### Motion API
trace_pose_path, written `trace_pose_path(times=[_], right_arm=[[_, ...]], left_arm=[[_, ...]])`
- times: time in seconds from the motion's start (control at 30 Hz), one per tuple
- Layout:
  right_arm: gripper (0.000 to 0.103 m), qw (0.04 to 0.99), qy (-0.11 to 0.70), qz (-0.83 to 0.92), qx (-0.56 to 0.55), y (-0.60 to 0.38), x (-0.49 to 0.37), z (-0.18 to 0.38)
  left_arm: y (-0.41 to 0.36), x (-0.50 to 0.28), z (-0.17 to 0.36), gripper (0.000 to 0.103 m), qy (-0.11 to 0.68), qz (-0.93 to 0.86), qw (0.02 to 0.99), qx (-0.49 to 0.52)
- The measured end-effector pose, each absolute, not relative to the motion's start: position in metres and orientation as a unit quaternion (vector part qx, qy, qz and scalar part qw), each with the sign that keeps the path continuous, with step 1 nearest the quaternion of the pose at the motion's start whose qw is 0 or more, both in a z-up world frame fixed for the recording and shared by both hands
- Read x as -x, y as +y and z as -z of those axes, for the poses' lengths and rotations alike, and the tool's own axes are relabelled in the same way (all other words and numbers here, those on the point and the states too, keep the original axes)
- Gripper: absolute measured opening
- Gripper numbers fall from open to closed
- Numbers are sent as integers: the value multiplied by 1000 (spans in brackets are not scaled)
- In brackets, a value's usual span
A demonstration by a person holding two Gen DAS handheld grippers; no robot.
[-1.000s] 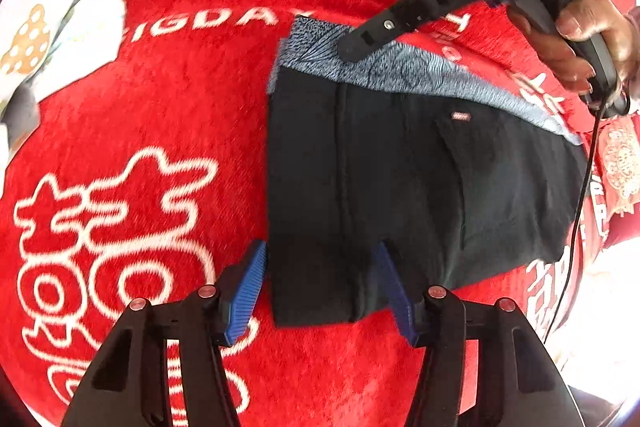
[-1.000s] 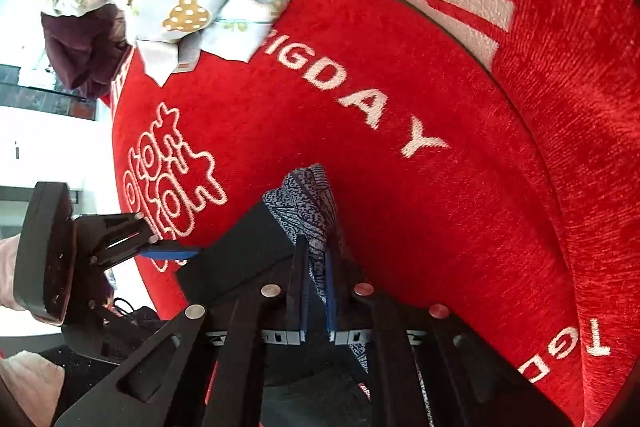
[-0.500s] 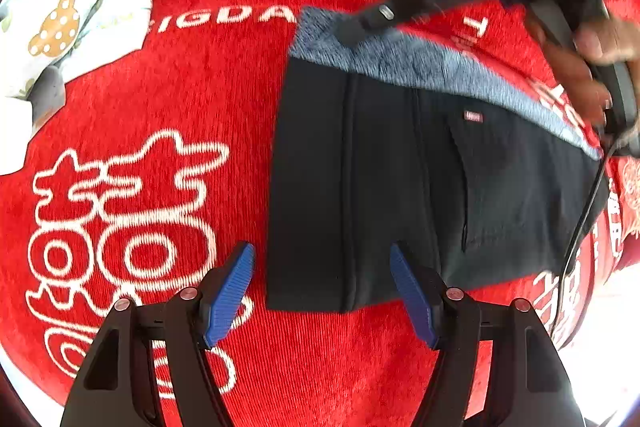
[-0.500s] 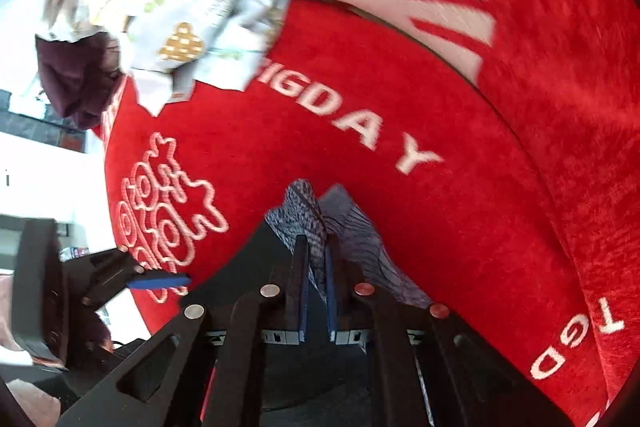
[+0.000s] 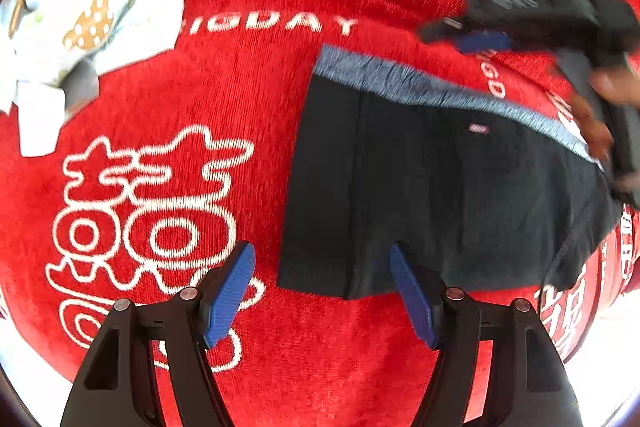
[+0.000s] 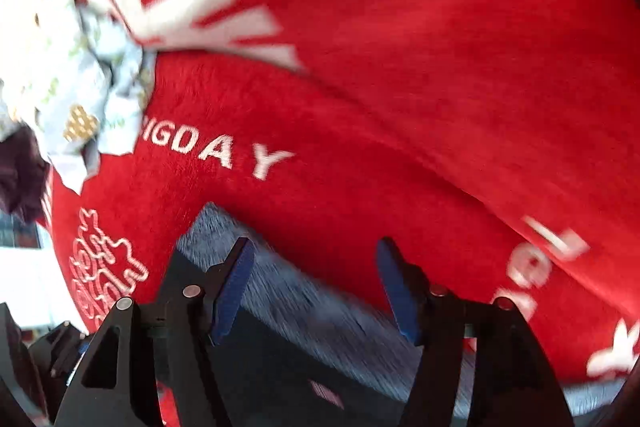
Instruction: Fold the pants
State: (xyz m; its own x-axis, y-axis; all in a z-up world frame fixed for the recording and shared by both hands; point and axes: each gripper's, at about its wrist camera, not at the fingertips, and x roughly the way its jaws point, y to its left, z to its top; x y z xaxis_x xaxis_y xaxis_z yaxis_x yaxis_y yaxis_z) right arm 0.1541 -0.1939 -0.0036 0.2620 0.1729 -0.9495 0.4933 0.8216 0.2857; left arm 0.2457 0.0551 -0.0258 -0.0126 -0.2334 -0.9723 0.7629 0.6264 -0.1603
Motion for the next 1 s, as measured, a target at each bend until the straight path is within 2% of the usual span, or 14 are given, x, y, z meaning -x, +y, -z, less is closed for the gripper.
trace_pose_path(times=[0.03,0.1,0.13,0.27,0.37,0.53,0.6,0.67,1.0], right_arm=[[67,744,592,113,-288,-199,-140,-3],[43,740,581,118,-319,-205,-105,-10],[27,729,587,121,-332,-210,-88,-6],[22,697,605,160,-350,-234,-41,25],[22,691,570,239,-374,-269,-5,36],[27,662,555,331,-379,-304,49,29],[33,666,521,335,-415,-310,90,11],[48,665,508,335,-432,-309,118,-1],[49,636,481,305,-521,-275,263,-21]], left_arm=[[51,-244,22,71,604,373,669,-218],[36,-239,17,71,600,377,670,-220],[28,-235,16,71,598,380,670,-220],[-21,-212,34,71,590,390,669,-230],[-51,-199,53,71,591,372,668,-256],[-70,-193,42,71,582,351,686,-261],[-76,-186,34,71,578,351,685,-270],[-86,-173,28,71,573,357,681,-283],[-127,-49,24,71,581,389,629,-341]])
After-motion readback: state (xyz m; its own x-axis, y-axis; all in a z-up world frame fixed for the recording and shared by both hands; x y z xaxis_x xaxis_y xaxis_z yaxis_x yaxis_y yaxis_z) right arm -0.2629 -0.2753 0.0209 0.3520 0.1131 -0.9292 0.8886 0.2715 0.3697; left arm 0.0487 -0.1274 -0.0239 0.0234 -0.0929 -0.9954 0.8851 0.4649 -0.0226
